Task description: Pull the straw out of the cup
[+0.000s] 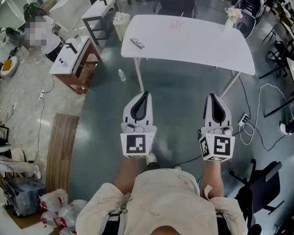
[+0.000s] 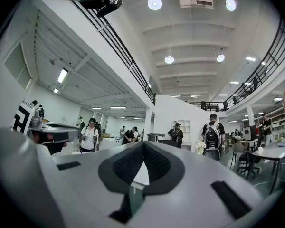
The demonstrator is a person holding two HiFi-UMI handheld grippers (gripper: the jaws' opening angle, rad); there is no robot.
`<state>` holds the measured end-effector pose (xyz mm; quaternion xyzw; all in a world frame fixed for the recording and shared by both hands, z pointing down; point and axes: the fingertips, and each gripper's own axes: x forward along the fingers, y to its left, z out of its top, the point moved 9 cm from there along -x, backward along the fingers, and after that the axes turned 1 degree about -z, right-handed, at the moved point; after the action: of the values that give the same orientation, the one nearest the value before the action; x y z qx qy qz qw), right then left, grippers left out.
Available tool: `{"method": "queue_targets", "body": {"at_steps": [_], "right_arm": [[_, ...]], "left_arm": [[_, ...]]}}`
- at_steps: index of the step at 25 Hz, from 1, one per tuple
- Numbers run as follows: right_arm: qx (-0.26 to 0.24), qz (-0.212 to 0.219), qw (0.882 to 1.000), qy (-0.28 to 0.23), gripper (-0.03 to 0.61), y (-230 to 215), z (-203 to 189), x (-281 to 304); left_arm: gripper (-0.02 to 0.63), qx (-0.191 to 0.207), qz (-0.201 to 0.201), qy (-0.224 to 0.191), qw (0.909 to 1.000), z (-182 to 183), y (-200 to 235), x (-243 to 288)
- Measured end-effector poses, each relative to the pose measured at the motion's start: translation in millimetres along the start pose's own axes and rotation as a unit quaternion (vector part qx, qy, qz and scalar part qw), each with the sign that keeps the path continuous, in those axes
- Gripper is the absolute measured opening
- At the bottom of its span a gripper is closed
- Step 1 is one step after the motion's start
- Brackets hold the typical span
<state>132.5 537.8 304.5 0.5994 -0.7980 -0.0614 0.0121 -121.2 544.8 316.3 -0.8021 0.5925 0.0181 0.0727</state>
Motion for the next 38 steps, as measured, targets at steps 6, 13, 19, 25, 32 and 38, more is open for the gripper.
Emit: {"method": "queue_targets", "body": {"at_steps": [6,13,19,25,32,38], "right_arm": [[0.001,-0.001,1.000,0.000,0.002,34,4,28],[0.027,-0.044,0.999,-0.015,0.002,57,5,44],[0.026,-0.053,0.998,-0.013,0.003,54,3,56],[0.039,-0.052,0.998,-0.015,0.003,43,-12,84],[0.053,-0.044,0.998,-0.010,0.003,5,-32,136],[0.066,-0.050,0.997,-0.007,0.003,-48,-50,191]], "left_arm": [[0.006,-0.002,0.001,-0.010,0.9999,-1,43,4],[0.006,0.001,-0.013,-0.011,0.9999,-8,82,4],[0.006,-0.005,-0.008,0.001,0.9999,-15,97,14],[0.006,0.006,-0.008,0.008,0.9999,-20,100,40],[0.006,0.012,-0.004,0.014,0.9998,-30,93,102],[0.006,0.020,0.006,0.029,0.9994,-40,78,178]]}}
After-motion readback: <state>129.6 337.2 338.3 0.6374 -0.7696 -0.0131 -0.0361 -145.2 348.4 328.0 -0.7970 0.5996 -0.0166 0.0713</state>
